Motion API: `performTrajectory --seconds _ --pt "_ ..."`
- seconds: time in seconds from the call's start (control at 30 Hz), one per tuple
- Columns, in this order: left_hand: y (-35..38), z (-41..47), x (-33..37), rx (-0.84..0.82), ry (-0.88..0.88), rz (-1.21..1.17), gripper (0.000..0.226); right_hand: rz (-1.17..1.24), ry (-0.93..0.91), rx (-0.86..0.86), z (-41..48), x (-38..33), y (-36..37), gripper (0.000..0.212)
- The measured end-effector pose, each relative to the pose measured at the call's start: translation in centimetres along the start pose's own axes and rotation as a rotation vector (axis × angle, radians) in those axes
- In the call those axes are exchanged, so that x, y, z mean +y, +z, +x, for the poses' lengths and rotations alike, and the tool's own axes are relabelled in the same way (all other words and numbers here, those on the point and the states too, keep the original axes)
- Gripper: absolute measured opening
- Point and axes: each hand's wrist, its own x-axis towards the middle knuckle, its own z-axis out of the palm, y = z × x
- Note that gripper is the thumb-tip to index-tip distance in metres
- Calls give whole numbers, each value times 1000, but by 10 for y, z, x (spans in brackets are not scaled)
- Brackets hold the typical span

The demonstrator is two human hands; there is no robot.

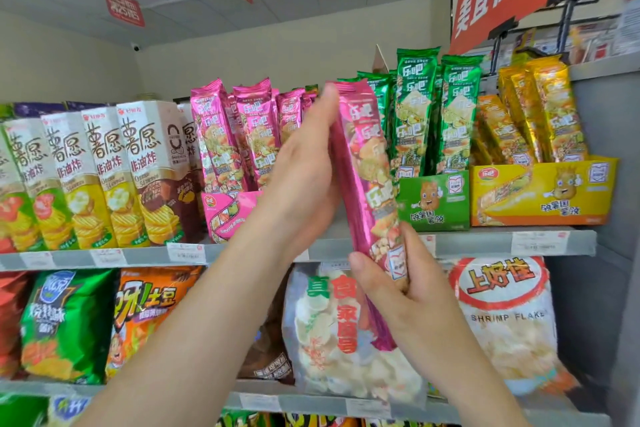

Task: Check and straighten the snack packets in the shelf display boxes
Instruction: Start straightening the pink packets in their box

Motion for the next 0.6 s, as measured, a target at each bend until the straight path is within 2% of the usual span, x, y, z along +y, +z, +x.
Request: performTrajectory --seconds 0.07,0.1,0.17,0.23,0.3,0.37,0.47,0.53,0.6 --pt "-2 4 7 -43 -29 48 65 -161 -49 84 1 3 2 34" --pt "-5 5 9 -81 2 166 58 -249 -69 131 1 5 2 37" --pt "-15 10 16 -168 178 479 19 -431 -111 219 2 8 1 41" --pt "-25 15 27 -214 236 623 17 -578 -150 271 2 8 3 43" --pt "-29 21 40 -252 262 650 16 -663 -173 270 5 5 7 52" --pt "-33 30 51 -282 338 693 23 -589 -172 210 10 6 11 60" --pt "-38 44 65 -279 463 733 15 -305 -114 61 20 5 15 65" --pt "-44 54 75 -255 502 764 11 -243 -144 12 32 0 16 51" --pt "-47 61 81 -260 505 818 13 -211 -181 42 49 -8 15 33"
